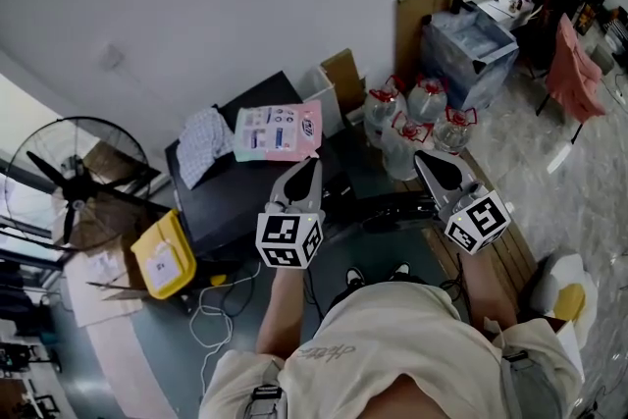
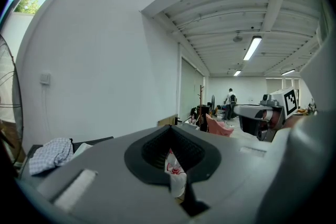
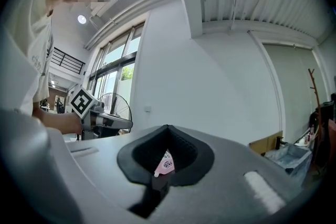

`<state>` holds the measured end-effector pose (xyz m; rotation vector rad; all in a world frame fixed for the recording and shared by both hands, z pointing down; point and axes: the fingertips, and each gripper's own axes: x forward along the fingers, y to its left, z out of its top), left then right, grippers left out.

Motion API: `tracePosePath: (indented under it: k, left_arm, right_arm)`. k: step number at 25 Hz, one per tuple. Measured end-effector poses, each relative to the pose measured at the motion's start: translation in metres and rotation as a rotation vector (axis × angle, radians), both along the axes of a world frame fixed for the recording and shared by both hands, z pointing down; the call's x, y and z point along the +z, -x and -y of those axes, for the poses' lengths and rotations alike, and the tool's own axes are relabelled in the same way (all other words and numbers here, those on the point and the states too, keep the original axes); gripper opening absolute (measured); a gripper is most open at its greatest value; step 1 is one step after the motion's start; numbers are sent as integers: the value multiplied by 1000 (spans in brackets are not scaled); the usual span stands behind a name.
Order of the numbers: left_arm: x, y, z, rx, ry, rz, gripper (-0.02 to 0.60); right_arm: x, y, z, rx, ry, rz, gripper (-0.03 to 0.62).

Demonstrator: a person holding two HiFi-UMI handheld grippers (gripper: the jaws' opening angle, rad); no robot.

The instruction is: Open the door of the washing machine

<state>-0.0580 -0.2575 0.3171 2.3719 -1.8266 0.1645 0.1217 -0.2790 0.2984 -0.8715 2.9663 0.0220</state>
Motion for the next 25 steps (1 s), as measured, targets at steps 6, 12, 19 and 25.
tracePosePath:
  k: [6, 12, 19, 25]
  left_arm:
    - [7, 2, -4, -1, 15, -1, 18]
    - [9, -1, -5, 20, 18, -5, 18]
    - [15, 4, -10, 36, 25, -19, 18]
    - [14, 16, -13, 37, 13, -18, 18]
  right_arm:
    - [8, 0, -4, 4, 16, 3, 0]
    - [15, 2, -8, 5, 32, -14, 1]
    - [18, 8, -18, 14, 23, -59, 0]
    - [21, 16, -21, 24, 32, -53, 1]
